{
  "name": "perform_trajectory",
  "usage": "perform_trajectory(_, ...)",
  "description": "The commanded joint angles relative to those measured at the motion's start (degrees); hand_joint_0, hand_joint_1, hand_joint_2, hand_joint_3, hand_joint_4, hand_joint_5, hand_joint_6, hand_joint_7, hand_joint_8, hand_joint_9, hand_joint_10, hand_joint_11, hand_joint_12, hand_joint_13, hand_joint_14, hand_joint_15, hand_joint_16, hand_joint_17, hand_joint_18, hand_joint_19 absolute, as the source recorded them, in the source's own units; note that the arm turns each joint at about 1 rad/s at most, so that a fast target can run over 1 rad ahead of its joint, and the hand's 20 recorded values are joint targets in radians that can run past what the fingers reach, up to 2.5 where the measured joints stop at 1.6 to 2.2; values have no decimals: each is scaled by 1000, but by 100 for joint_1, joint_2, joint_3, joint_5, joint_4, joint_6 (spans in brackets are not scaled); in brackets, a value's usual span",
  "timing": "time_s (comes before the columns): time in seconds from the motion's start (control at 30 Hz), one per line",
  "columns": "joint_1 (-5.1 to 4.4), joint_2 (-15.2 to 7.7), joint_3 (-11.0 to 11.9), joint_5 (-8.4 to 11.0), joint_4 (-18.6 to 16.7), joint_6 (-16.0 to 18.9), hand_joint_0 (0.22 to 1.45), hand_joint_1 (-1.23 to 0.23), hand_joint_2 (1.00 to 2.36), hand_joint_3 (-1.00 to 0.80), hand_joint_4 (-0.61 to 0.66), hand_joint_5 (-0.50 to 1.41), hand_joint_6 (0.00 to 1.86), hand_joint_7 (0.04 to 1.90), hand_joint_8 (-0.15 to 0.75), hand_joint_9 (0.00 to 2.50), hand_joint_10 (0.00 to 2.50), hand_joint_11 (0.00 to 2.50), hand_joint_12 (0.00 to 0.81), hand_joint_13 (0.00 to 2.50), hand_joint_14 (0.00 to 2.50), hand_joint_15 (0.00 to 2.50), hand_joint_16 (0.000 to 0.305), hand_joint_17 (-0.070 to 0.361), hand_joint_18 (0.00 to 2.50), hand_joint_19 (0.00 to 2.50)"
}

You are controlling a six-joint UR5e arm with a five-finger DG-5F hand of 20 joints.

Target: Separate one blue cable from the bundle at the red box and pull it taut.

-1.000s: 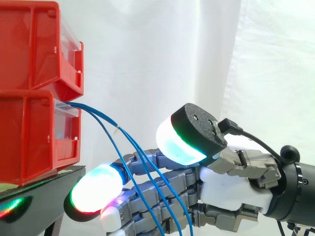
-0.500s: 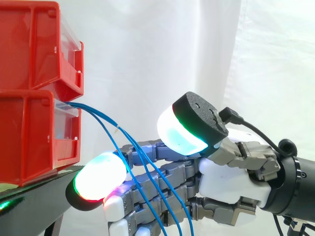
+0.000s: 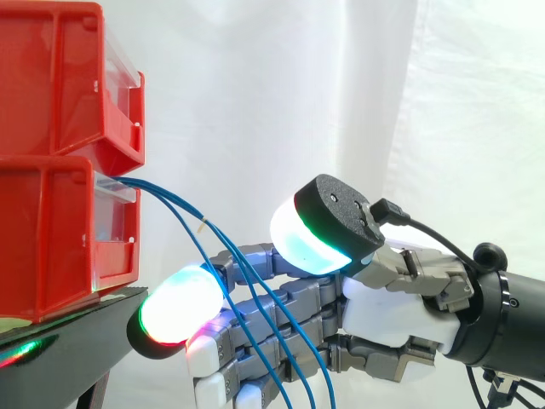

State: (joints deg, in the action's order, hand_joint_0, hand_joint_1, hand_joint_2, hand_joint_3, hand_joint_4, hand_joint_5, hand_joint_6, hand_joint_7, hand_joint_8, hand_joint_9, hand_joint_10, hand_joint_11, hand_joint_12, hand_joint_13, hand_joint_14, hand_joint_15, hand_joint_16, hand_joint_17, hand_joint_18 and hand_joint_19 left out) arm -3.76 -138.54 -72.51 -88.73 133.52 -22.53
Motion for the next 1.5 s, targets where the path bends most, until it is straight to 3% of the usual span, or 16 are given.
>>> perform_trajectory(0.0, 16, -68, 0, -13, -10, 12, 584, -632, 1000, -500, 303, -158, 502, 904, 292, 689, 13, 428, 361, 766, 18, 463, 51, 114, 642, 683)
perform_trajectory(0.1, 51, -147, 0, -39, -124, 91, 583, -632, 1000, -500, 305, -158, 503, 901, 294, 687, 13, 426, 361, 768, 18, 471, 51, 115, 643, 686)
perform_trajectory(0.4, 69, -138, 123, -391, -212, 346, 602, -627, 1000, -490, 301, -155, 502, 913, 289, 692, 13, 435, 357, 777, 18, 473, 50, 114, 643, 698)
perform_trajectory(0.67, 139, -138, 123, -443, -265, 408, 593, -625, 1000, -500, 301, -154, 502, 920, 288, 696, 15, 451, 357, 792, 19, 499, 51, 114, 652, 721)
perform_trajectory(0.83, 148, -138, 123, -619, -265, 636, 592, -627, 1000, -500, 302, -153, 502, 924, 288, 697, 16, 455, 358, 802, 19, 506, 51, 114, 662, 728)
perform_trajectory(1.0, 86, -138, 123, -602, -335, 1005, 593, -629, 1000, -500, 311, -152, 502, 930, 286, 704, 15, 452, 358, 808, 19, 506, 51, 114, 667, 728)
perform_trajectory(1.47, 165, -138, 123, -628, -423, 1041, 634, -643, 1004, -427, 281, -131, 502, 1059, 289, 725, 16, 489, 354, 823, 20, 523, 51, 114, 682, 749)
